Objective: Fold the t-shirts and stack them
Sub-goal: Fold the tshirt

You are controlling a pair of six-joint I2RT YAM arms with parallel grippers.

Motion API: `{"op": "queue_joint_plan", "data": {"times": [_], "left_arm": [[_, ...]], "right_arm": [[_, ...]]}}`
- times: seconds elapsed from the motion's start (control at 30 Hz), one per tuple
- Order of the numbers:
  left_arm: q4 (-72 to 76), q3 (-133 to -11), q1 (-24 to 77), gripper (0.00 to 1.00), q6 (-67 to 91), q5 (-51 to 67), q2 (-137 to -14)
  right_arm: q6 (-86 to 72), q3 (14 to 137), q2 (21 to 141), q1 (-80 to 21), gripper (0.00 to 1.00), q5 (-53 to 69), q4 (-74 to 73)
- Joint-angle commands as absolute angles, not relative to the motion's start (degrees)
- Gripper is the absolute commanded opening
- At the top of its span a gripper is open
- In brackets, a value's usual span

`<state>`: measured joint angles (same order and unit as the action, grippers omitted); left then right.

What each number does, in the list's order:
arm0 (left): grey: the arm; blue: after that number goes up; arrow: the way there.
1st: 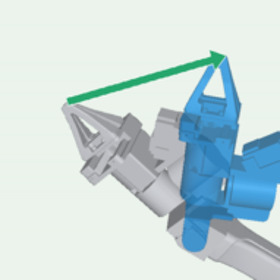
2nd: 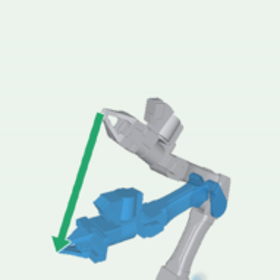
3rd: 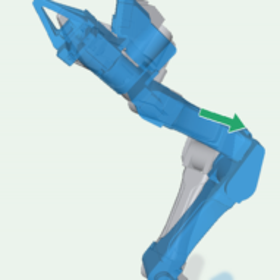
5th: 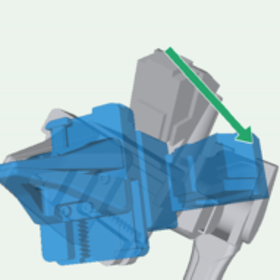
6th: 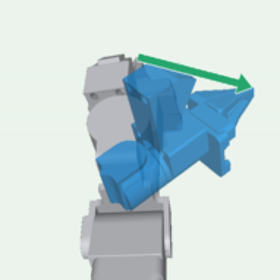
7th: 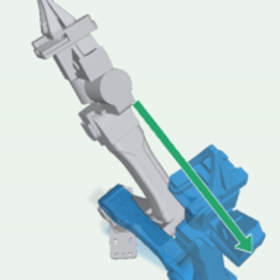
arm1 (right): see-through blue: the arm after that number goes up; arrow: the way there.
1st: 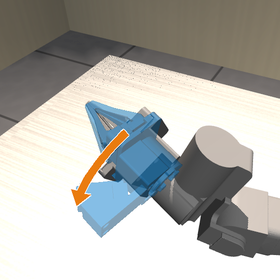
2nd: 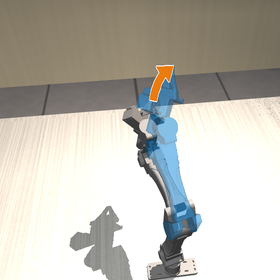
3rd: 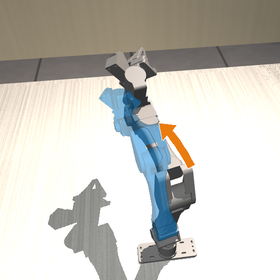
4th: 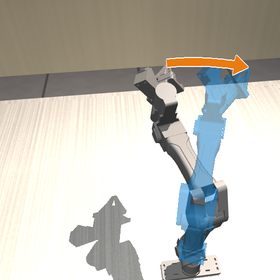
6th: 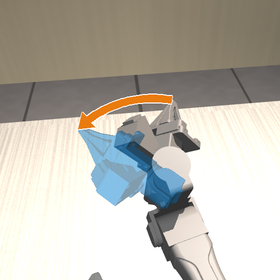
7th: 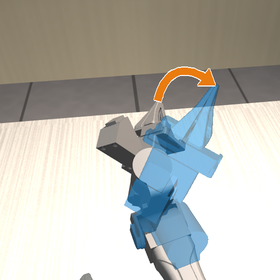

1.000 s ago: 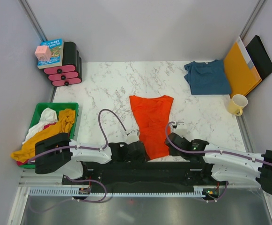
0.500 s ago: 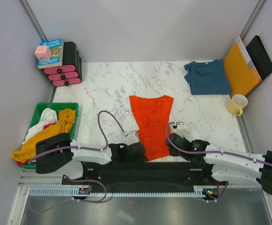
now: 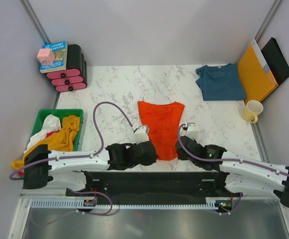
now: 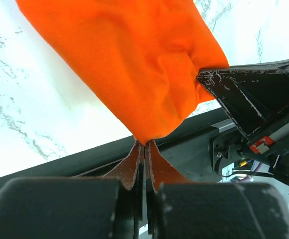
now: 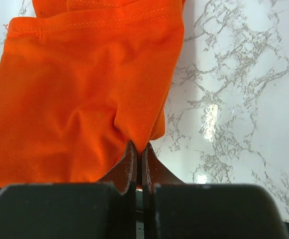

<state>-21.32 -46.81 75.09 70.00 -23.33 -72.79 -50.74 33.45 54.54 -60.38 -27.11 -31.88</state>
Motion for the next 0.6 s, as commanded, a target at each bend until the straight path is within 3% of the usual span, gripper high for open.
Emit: {"op": "queue_joint_plan", "data": {"times": [0.0,0.3,0.57], "left_arm": [[-26.7,-46.4,75.5,0.02,67.4,-25.2,-70.1],[-29.4,-37.7,77.0,0.02,74.5,-23.7,-64.3],[-32.2,-44.6,72.2,0.02,66.4,-29.4,-64.5]], "right_arm": [[-51.2,34.3,53.3,-60.6,0.00,-28.1,-32.3],[-58.4,28.5,50.3,-65.3,0.00,-28.1,-34.4],[-53.5,40.0,56.7,-63.9,0.00,-36.7,-34.5]]}}
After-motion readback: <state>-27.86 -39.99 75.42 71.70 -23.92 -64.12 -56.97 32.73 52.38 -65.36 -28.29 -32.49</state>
